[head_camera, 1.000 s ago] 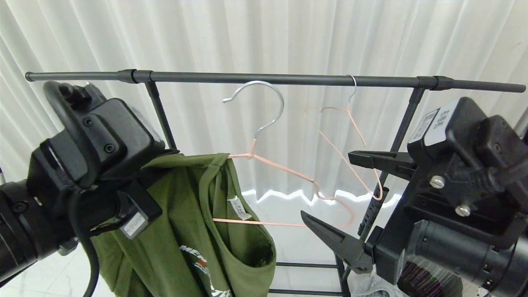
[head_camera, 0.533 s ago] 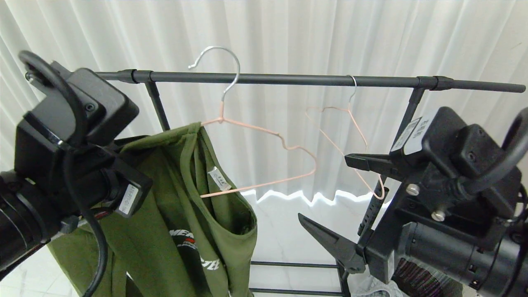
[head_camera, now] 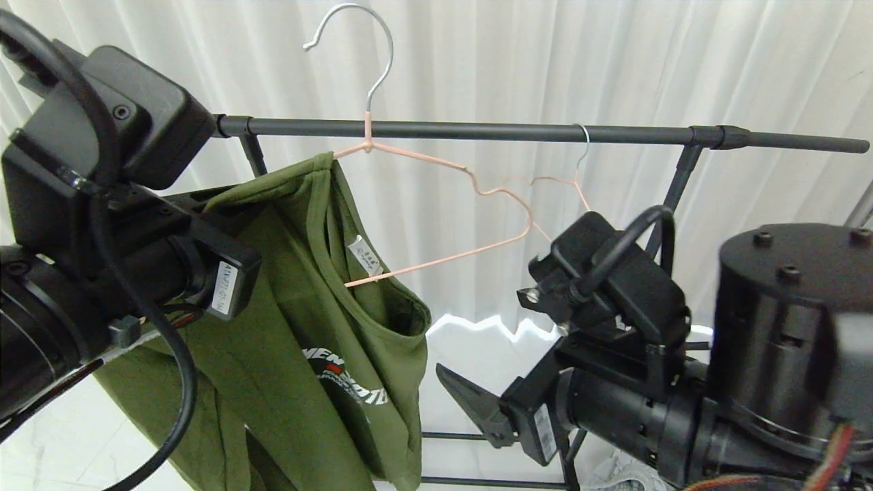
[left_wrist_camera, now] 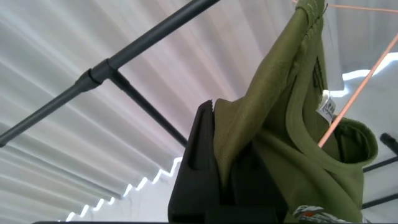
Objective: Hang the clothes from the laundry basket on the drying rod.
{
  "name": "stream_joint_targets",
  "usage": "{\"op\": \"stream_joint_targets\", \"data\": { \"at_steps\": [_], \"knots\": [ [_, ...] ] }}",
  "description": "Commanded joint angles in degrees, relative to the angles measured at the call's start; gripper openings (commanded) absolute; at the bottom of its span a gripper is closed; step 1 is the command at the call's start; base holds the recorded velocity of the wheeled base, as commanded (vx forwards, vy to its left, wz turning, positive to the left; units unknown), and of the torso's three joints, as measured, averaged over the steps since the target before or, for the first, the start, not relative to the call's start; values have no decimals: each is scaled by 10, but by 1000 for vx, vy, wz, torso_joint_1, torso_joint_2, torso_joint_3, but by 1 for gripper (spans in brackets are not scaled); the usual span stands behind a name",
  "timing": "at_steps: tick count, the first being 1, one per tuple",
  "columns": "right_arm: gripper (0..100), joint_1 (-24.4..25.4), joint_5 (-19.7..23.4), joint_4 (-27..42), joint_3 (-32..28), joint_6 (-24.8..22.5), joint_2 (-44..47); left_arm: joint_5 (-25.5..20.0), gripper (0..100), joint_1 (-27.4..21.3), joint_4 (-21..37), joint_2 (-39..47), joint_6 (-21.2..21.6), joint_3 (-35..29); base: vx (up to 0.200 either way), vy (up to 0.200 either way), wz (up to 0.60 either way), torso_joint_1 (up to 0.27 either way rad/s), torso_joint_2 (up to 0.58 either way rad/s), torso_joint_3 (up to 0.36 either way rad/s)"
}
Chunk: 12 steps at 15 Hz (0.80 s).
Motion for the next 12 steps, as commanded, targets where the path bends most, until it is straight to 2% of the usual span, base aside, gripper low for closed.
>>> {"op": "stream_joint_targets", "data": {
  "at_steps": [1,6,12],
  "knots": [
    [100,-19,-1,0,-37,12,61,-1,0,-16,0,5,0,-2,0,0,0,0,0,0],
    [100,-47,-4,-2,-83,20,126,-1,0,-45,0,11,1,-14,0,0,0,0,0,0],
    [100,-90,-56,-1,-69,20,134,-2,0,-47,0,12,2,-23,0,0,0,0,0,0]
  ]
}}
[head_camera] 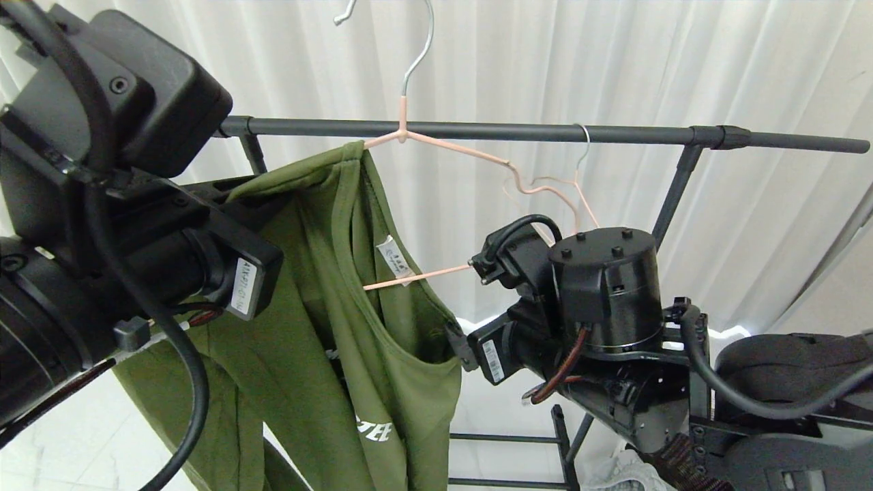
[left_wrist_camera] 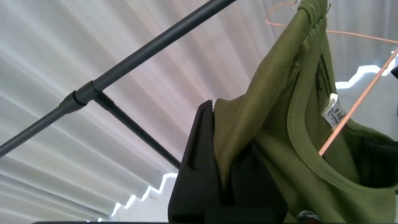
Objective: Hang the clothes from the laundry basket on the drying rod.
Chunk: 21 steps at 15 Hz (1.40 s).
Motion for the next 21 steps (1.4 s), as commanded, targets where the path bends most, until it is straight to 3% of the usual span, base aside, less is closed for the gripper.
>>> {"op": "stream_joint_targets", "data": {
  "at_steps": [1,5,12,21],
  "knots": [
    [100,-7,-15,0,20,0,1,0,0,1,-1,5,-2,-3,0,0,0,0,0,0],
    [100,-40,-37,-1,77,0,-22,2,0,2,-28,23,-14,-21,0,0,0,0,0,0],
    [100,-175,-62,2,92,-13,-97,2,0,27,-31,6,-11,29,0,0,0,0,0,0],
    [100,-197,-58,48,83,-21,-168,-1,0,42,-31,-35,17,134,0,0,0,0,0,0]
  ]
}}
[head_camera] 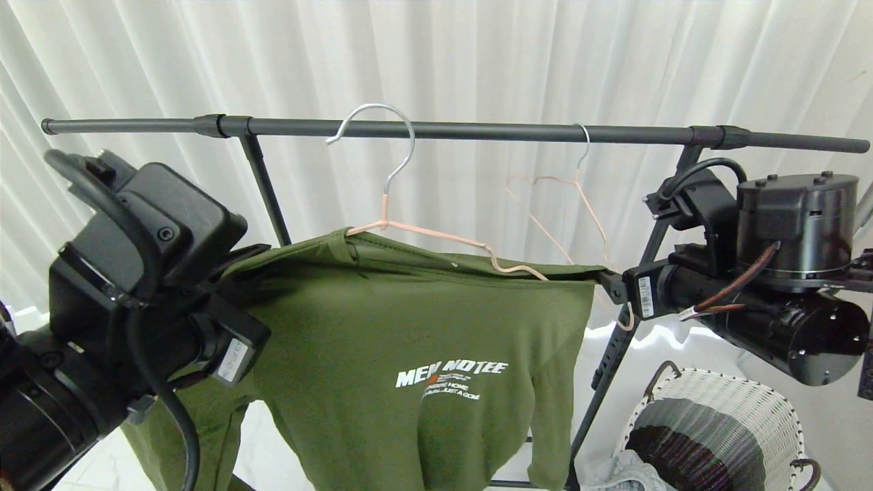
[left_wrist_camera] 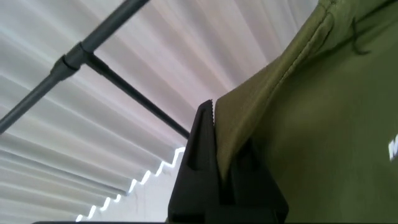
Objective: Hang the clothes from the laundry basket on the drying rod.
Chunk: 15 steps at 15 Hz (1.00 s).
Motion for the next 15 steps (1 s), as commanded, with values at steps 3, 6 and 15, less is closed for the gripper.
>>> {"op": "stream_joint_targets", "data": {
  "at_steps": [3,6,15],
  "knots": [
    [100,17,2,34,-27,0,-35,1,0,3,1,-6,4,20,0,0,0,0,0,0],
    [100,78,36,92,-63,-1,-67,3,0,18,-21,7,3,20,0,0,0,0,0,0],
    [100,145,199,124,-94,-139,-67,-2,0,15,-161,54,-12,37,0,0,0,0,0,0]
  ]
}}
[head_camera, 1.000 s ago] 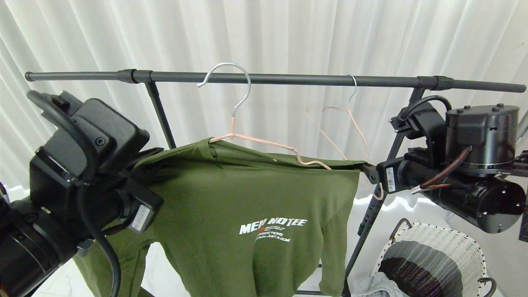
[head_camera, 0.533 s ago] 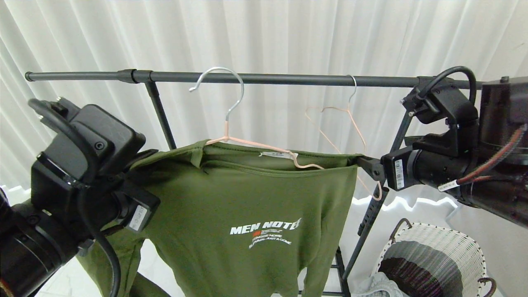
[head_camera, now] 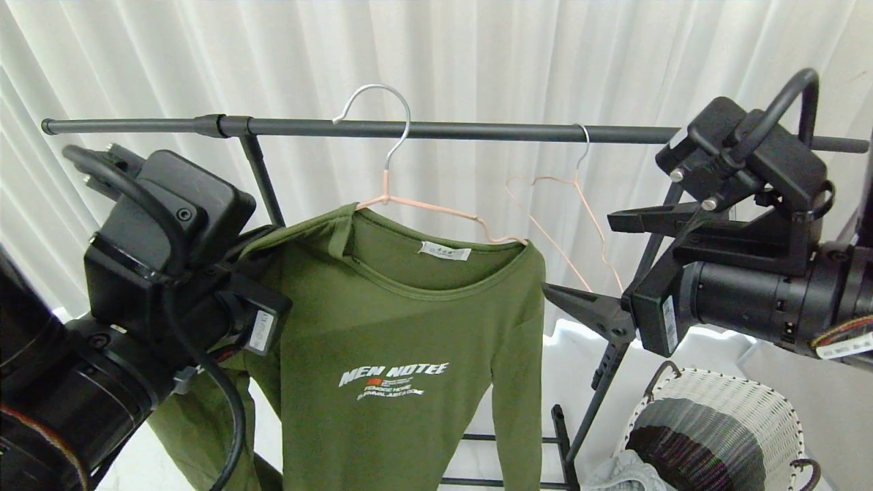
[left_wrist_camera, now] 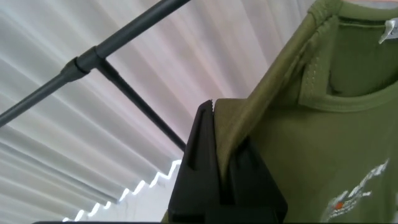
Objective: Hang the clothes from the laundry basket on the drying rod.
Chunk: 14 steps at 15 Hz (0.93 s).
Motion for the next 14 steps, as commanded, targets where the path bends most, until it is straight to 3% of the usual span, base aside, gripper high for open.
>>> {"op": "stream_joint_targets", "data": {
  "at_steps": [1,4,7,14],
  "knots": [
    [100,0,11,-2,-11,-23,19,-3,0,-2,-1,5,-2,1,0,0,0,0,0,0],
    [100,-2,23,-8,-38,-64,69,-50,0,-2,-2,-2,-2,2,0,0,0,0,0,0],
    [100,-15,23,-59,-42,-105,103,-79,0,-12,-5,-11,-2,3,0,0,0,0,0,0],
    [100,-23,17,-71,-83,-124,136,-89,0,-48,-18,-14,-1,14,0,0,0,0,0,0]
  ]
}}
